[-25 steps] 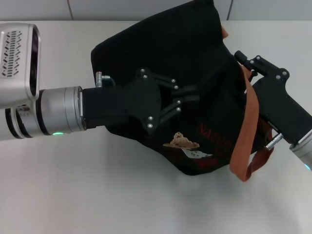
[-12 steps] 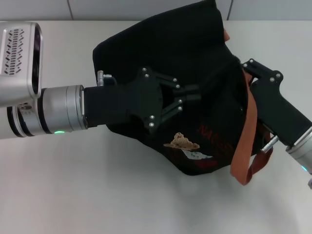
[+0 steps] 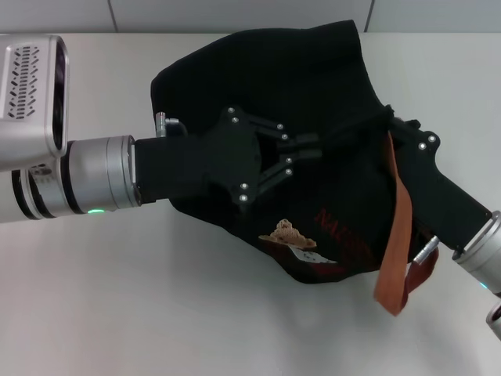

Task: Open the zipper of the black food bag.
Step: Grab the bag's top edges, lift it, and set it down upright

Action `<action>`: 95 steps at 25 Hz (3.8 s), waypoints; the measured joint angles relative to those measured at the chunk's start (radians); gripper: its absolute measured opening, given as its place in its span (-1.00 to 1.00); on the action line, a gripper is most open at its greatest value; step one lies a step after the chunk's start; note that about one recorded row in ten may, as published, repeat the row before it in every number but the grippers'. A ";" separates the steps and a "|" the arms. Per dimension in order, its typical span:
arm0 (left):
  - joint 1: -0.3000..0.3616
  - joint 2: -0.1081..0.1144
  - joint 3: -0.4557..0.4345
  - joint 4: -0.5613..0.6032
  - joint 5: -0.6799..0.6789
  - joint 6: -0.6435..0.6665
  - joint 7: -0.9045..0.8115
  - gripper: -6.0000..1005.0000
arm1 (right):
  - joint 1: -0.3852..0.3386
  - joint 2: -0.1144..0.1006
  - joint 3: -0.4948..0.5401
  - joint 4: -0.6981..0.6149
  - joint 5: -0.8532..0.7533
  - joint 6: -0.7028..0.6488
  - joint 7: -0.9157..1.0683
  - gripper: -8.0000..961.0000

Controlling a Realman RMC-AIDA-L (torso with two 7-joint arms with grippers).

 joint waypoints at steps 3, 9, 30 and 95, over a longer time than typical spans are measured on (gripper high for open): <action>0.000 0.000 0.000 -0.001 -0.002 -0.001 0.000 -0.82 | -0.008 0.000 0.000 -0.001 -0.001 -0.006 0.000 -0.05; 0.003 0.000 0.000 -0.001 -0.007 -0.012 0.001 -0.82 | -0.038 0.001 0.009 -0.001 0.004 -0.009 -0.002 -0.05; -0.004 0.000 0.003 -0.026 -0.007 -0.020 0.017 -0.82 | -0.031 0.000 0.000 0.011 0.004 -0.044 -0.042 -0.23; -0.017 0.000 -0.006 -0.050 -0.036 -0.040 0.026 -0.82 | -0.002 0.002 0.027 0.062 0.002 0.036 -0.158 -0.19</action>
